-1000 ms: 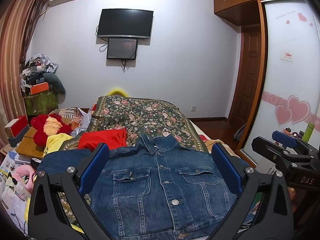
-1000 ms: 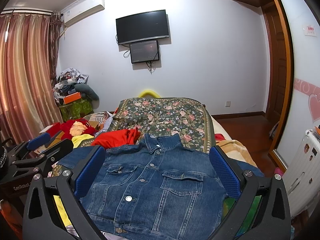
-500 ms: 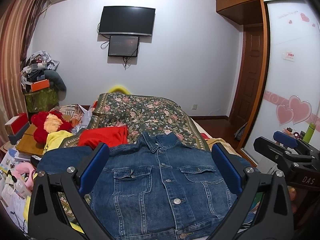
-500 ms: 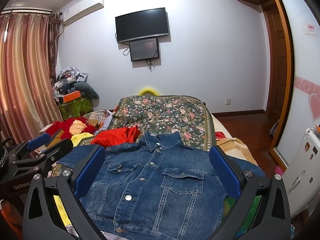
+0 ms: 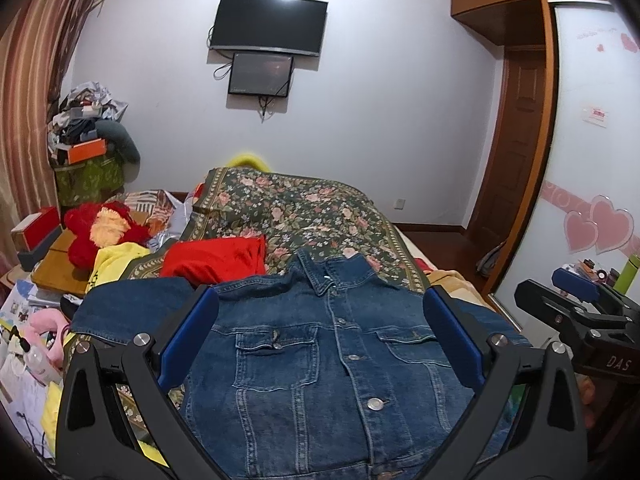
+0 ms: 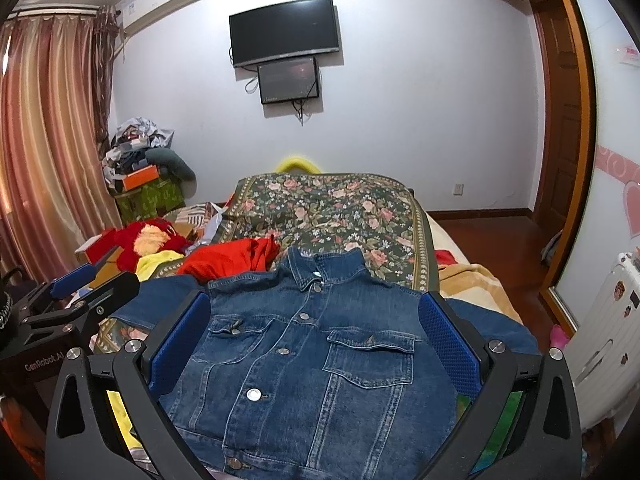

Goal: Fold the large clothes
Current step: 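Grasp the denim jacket sleeve with the left gripper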

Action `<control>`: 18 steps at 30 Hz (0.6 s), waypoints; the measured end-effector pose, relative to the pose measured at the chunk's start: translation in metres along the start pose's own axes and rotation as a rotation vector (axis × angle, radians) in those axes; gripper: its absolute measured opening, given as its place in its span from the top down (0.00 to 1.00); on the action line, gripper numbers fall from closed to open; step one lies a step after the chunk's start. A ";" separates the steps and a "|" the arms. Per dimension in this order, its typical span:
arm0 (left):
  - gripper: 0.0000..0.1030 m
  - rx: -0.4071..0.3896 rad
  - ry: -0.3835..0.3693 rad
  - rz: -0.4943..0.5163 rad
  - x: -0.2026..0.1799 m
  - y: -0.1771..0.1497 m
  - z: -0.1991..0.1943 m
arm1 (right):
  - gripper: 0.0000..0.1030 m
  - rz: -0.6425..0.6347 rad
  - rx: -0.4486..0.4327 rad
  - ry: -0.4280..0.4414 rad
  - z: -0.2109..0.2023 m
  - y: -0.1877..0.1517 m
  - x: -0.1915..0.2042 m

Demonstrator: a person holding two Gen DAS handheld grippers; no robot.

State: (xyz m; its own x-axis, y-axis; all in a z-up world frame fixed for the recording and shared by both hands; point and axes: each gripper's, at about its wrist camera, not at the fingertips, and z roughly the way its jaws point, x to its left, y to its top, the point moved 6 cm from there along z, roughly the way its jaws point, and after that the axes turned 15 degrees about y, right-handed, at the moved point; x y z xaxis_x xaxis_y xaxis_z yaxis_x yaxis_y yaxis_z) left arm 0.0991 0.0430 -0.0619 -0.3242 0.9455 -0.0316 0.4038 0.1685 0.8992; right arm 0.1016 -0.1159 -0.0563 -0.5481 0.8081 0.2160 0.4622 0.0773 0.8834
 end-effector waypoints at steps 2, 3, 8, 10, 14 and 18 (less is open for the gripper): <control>0.00 0.008 0.019 -0.006 0.007 0.000 0.009 | 0.00 0.001 0.017 -0.001 0.007 0.001 -0.001; 0.00 0.011 0.027 -0.009 0.011 0.000 0.013 | 0.00 0.001 0.027 -0.002 0.011 0.000 -0.001; 0.00 0.039 0.118 -0.040 0.048 -0.002 0.044 | 0.00 0.005 0.082 -0.006 0.035 -0.001 -0.005; 0.00 0.058 0.188 -0.069 0.074 -0.003 0.061 | 0.00 0.011 0.105 -0.010 0.046 -0.004 -0.007; 0.00 0.093 0.325 -0.123 0.124 -0.010 0.087 | 0.00 0.031 0.179 -0.029 0.073 -0.010 -0.015; 0.00 0.159 0.457 -0.213 0.187 -0.028 0.115 | 0.00 0.046 0.247 -0.061 0.100 -0.017 -0.021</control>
State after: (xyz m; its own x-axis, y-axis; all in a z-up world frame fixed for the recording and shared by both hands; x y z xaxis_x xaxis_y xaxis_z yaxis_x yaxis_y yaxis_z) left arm 0.1258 0.2470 -0.1431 -0.7389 0.6736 0.0196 0.4021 0.4173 0.8150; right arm 0.1750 -0.0756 -0.1180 -0.4826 0.8474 0.2215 0.6463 0.1738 0.7430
